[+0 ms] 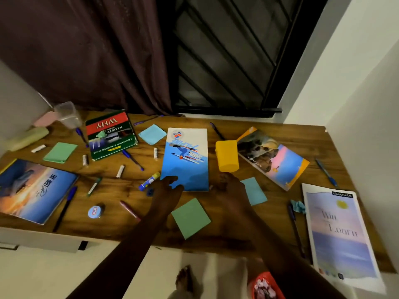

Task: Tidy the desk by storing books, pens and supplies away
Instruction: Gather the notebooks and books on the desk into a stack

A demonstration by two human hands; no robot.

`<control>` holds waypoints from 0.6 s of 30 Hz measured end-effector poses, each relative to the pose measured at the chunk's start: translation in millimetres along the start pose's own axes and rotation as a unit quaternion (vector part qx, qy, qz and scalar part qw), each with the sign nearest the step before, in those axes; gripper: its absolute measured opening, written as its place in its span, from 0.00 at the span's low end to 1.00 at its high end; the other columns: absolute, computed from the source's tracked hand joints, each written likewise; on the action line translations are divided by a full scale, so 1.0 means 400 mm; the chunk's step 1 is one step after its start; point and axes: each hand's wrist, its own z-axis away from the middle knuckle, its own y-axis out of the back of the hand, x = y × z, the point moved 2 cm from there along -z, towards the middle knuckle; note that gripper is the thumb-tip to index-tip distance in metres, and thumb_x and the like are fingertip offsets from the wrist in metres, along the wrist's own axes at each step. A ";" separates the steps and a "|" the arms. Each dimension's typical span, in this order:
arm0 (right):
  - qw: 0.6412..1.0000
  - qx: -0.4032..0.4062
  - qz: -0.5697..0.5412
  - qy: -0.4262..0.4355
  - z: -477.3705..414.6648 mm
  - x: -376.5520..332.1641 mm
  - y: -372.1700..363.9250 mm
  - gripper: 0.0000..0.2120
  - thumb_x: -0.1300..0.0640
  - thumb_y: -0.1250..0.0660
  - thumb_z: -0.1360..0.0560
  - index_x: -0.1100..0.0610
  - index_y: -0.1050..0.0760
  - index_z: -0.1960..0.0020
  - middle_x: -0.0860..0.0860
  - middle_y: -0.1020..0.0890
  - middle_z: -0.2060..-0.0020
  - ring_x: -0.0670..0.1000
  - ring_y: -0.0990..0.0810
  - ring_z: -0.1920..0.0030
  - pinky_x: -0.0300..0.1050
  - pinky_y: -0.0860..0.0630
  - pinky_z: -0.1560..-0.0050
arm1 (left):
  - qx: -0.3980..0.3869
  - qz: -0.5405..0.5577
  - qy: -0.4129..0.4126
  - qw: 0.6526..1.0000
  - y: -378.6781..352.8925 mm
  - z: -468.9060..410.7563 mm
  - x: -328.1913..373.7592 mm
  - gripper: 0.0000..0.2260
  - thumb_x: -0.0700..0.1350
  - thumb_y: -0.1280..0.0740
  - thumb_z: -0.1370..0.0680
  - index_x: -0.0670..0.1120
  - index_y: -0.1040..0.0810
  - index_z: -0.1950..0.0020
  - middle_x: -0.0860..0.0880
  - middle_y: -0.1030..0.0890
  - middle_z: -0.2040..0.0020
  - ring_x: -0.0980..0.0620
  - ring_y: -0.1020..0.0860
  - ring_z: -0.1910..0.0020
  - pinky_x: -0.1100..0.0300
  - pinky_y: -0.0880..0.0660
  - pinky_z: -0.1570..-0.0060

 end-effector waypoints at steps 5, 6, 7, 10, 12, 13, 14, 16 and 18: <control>0.999 -0.014 0.007 -0.038 -0.045 -0.017 -0.098 0.26 0.53 0.29 0.22 0.54 0.29 0.26 0.53 0.22 0.31 0.57 0.24 0.31 0.44 0.28 0.40 | -0.016 0.004 0.047 0.999 0.033 -0.063 -0.060 0.23 0.45 0.25 0.25 0.47 0.23 0.30 0.44 0.22 0.31 0.43 0.22 0.37 0.48 0.25 0.35; 0.999 -0.011 0.000 -0.044 -0.050 -0.014 -0.115 0.25 0.53 0.29 0.23 0.54 0.29 0.27 0.53 0.22 0.32 0.56 0.23 0.31 0.44 0.28 0.42 | -0.024 0.009 0.052 0.998 0.033 -0.066 -0.064 0.23 0.44 0.25 0.25 0.46 0.24 0.30 0.44 0.23 0.31 0.44 0.22 0.37 0.50 0.24 0.37; 0.999 -0.007 -0.006 -0.048 -0.054 -0.014 -0.130 0.25 0.53 0.29 0.23 0.54 0.28 0.27 0.53 0.21 0.32 0.56 0.23 0.32 0.43 0.28 0.44 | -0.033 0.017 0.052 0.998 0.032 -0.069 -0.070 0.24 0.42 0.26 0.24 0.43 0.25 0.29 0.43 0.24 0.30 0.46 0.23 0.38 0.53 0.25 0.40; 0.996 0.013 -0.026 -0.084 -0.078 -0.014 -0.164 0.24 0.56 0.28 0.24 0.57 0.27 0.29 0.55 0.20 0.34 0.57 0.21 0.35 0.43 0.28 0.49 | -0.063 0.026 0.058 0.996 0.024 -0.079 -0.084 0.26 0.40 0.27 0.23 0.40 0.29 0.26 0.41 0.25 0.31 0.46 0.23 0.38 0.55 0.26 0.44; 0.992 0.028 -0.049 -0.109 -0.095 -0.015 -0.177 0.22 0.57 0.28 0.24 0.60 0.26 0.31 0.57 0.20 0.35 0.59 0.20 0.36 0.46 0.25 0.48 | -0.069 0.010 0.054 0.996 0.023 -0.086 -0.092 0.28 0.45 0.27 0.25 0.41 0.28 0.26 0.42 0.24 0.31 0.45 0.23 0.36 0.54 0.25 0.41; 0.990 0.030 -0.059 -0.121 -0.101 -0.017 -0.181 0.22 0.57 0.27 0.24 0.60 0.25 0.32 0.57 0.19 0.36 0.59 0.20 0.37 0.48 0.23 0.48 | -0.071 0.006 0.055 0.996 0.023 -0.090 -0.096 0.28 0.47 0.27 0.25 0.41 0.28 0.26 0.41 0.24 0.30 0.44 0.23 0.36 0.54 0.25 0.40; 0.989 0.030 -0.069 -0.127 -0.109 -0.016 -0.188 0.22 0.56 0.26 0.24 0.60 0.24 0.33 0.57 0.18 0.38 0.60 0.19 0.38 0.50 0.21 0.48 | -0.073 -0.002 0.056 0.996 0.025 -0.091 -0.096 0.28 0.46 0.27 0.24 0.40 0.28 0.26 0.41 0.25 0.30 0.43 0.24 0.35 0.56 0.26 0.40; 0.990 0.025 -0.081 -0.109 -0.144 0.031 -0.220 0.19 0.53 0.25 0.27 0.53 0.23 0.37 0.55 0.17 0.40 0.59 0.18 0.40 0.55 0.18 0.46 | -0.081 -0.029 0.050 0.995 0.029 -0.094 -0.097 0.26 0.43 0.29 0.22 0.39 0.29 0.25 0.40 0.26 0.28 0.43 0.25 0.32 0.60 0.30 0.42; 0.993 0.037 -0.082 -0.070 -0.164 0.047 -0.235 0.18 0.46 0.27 0.29 0.42 0.25 0.40 0.50 0.17 0.41 0.57 0.18 0.39 0.58 0.18 0.44 | -0.094 -0.031 0.051 0.994 0.031 -0.099 -0.099 0.25 0.41 0.30 0.21 0.40 0.31 0.24 0.42 0.27 0.27 0.44 0.26 0.31 0.63 0.33 0.46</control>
